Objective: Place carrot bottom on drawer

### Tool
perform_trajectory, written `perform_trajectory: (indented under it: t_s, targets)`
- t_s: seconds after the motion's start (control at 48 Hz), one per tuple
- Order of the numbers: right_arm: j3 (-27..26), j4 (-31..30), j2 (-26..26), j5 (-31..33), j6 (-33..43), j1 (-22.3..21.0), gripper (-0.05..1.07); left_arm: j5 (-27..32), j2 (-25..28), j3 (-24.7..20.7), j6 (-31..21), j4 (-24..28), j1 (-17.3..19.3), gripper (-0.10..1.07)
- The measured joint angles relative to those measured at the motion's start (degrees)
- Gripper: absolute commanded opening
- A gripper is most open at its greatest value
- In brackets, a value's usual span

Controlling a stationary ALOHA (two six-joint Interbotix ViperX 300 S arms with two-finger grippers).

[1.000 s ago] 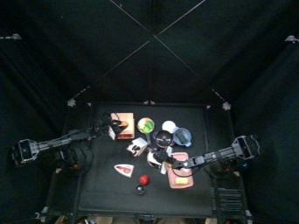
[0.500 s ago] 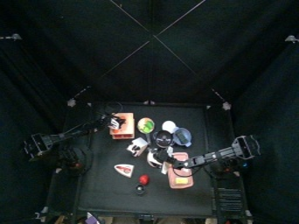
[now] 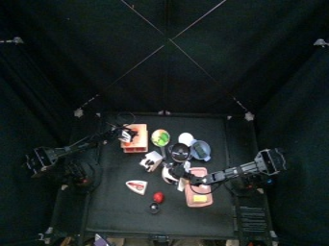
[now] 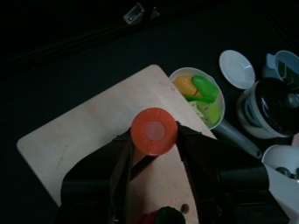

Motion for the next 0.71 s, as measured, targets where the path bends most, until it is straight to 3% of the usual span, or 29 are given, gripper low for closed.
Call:
perform_trajectory:
  t_s: [0.396, 0.708]
  targets:
    - [0.00, 0.09, 0.00, 0.00, -0.09, 0.00, 0.97, 0.70, -0.18, 0.09, 0.00, 0.00, 0.09, 0.82]
    - [0.00, 0.09, 0.00, 0.00, -0.09, 0.00, 0.97, 0.44, -3.52, 0.88, 0.00, 1.76, 0.09, 0.88]
